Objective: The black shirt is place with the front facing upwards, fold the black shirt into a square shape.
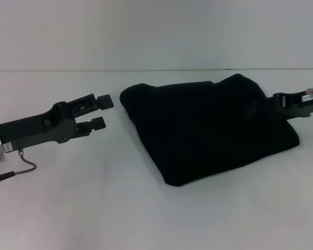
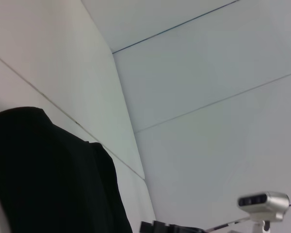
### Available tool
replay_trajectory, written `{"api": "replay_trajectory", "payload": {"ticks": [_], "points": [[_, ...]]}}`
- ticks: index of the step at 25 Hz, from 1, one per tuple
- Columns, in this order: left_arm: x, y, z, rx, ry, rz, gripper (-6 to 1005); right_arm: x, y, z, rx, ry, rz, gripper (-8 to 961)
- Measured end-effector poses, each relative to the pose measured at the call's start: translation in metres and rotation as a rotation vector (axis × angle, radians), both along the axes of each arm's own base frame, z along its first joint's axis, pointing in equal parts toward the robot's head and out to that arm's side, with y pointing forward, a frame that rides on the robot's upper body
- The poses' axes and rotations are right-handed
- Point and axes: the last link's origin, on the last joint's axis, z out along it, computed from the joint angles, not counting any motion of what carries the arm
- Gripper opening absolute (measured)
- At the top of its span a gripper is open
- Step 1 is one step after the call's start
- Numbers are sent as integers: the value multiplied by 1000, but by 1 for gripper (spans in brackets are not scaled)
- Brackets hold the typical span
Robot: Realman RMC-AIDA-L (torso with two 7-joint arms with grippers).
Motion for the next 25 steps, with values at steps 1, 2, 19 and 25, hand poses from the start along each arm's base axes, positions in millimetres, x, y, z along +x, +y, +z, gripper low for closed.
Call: {"api": "replay_trajectory", "payload": {"ticks": [1,2,19,25], "points": [[0,0,0,-1,0,-2,914,-3,2,-5,-11,-26,-1,818],[0,-1,0,-1,0,-4,920,-5,3,-8,-19,-44,-2,818],[-2,2,-3,17,9,14,947,-13,9,-56,-16,-171,10,818],[-2,5,-6,25,14,29,947,-20,5,-71,-45,-182,38,817]]}}
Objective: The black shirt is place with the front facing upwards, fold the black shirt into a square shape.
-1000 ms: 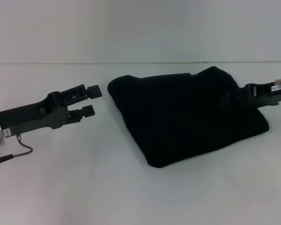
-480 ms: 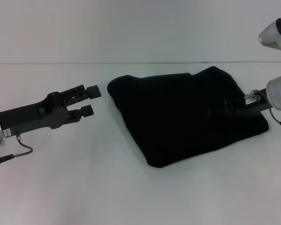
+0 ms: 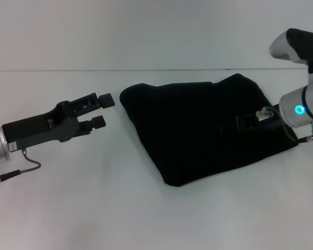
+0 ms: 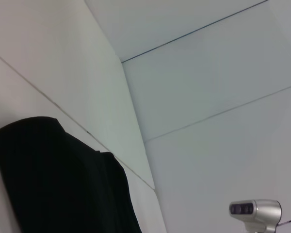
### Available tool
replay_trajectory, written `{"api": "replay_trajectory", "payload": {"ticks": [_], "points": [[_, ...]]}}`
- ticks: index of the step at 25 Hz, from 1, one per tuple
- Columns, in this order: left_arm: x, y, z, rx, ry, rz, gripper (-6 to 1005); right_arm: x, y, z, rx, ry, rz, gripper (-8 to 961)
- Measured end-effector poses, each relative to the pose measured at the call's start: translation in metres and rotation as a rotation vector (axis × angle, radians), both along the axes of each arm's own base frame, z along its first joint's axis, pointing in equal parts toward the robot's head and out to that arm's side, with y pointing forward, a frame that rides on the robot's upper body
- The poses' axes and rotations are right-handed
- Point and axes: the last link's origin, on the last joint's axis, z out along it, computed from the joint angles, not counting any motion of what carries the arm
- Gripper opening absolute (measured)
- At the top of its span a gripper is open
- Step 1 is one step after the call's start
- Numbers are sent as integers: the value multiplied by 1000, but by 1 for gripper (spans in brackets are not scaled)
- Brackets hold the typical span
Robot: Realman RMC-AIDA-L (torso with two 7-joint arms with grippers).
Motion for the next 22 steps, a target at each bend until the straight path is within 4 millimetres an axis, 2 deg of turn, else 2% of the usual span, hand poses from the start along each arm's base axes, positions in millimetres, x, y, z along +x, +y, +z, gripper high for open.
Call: {"api": "replay_trajectory", "payload": {"ticks": [16,18,22], "points": [[1,0,-3,0,-3,2,947,-12,3,3,8,38,40,818],[1,0,-3,1,-3,4,947,-15,4,2,11,55,54,769],[0,0,-4,3,-2,7,947,-19,5,1,11,65,69,740]]}}
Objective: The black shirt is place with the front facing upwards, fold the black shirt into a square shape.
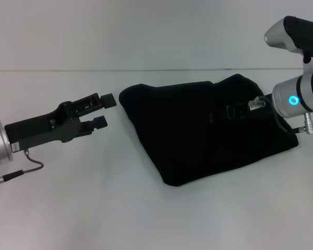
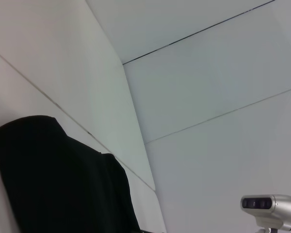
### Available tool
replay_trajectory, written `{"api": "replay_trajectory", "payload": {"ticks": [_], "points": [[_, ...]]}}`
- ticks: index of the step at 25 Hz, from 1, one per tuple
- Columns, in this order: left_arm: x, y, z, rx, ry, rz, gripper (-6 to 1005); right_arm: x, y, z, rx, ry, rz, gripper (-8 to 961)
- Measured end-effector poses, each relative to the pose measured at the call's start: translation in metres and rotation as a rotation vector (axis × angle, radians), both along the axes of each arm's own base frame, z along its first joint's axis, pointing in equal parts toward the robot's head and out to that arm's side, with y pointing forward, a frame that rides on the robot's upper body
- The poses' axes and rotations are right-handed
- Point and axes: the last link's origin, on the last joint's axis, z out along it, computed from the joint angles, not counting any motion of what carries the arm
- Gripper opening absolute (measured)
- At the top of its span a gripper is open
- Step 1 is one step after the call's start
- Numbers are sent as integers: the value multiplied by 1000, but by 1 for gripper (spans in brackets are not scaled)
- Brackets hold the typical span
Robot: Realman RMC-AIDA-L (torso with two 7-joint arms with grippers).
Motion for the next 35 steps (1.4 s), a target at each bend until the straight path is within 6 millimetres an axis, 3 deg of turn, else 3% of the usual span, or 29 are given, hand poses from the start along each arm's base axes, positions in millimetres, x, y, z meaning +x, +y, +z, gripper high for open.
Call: {"api": "replay_trajectory", "payload": {"ticks": [11,18,26,35], "points": [[-2,-1,0,5,-6,11,947,18,0,6,30,-48,-35,734],[0,1,-2,6,-7,9,947,11,-2,-4,16,-53,-12,734],[-1,1,-2,8,-7,15,946,10,-2,-2,12,-48,-14,733],[1,2,-2,8,-7,12,946,12,-1,1,23,-46,-23,436]]}}
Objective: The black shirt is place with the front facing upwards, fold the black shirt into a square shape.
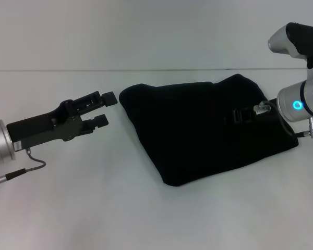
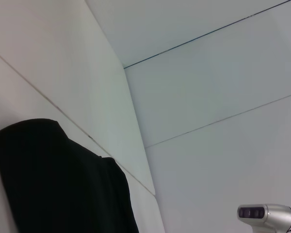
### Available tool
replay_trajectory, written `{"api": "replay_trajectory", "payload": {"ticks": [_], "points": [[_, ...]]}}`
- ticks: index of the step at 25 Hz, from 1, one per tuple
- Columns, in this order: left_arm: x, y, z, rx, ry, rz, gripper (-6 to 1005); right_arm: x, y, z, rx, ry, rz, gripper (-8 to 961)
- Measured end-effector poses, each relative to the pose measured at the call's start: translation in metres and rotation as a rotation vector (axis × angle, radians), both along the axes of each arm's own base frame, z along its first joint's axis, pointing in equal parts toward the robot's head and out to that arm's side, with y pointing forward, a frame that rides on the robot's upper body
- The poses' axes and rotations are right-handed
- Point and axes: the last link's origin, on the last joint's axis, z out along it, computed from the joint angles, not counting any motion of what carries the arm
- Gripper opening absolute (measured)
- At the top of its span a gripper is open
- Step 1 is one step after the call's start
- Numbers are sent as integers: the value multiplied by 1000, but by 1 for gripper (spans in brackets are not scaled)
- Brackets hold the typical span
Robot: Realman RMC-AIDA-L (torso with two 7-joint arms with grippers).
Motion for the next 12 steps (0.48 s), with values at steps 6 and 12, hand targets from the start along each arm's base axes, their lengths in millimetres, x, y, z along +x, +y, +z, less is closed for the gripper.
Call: {"api": "replay_trajectory", "payload": {"ticks": [6,12], "points": [[0,0,0,1,-1,1,946,1,1,1,11,4,-3,172],[0,0,0,4,-2,3,946,-1,2,2,18,8,0,79]]}}
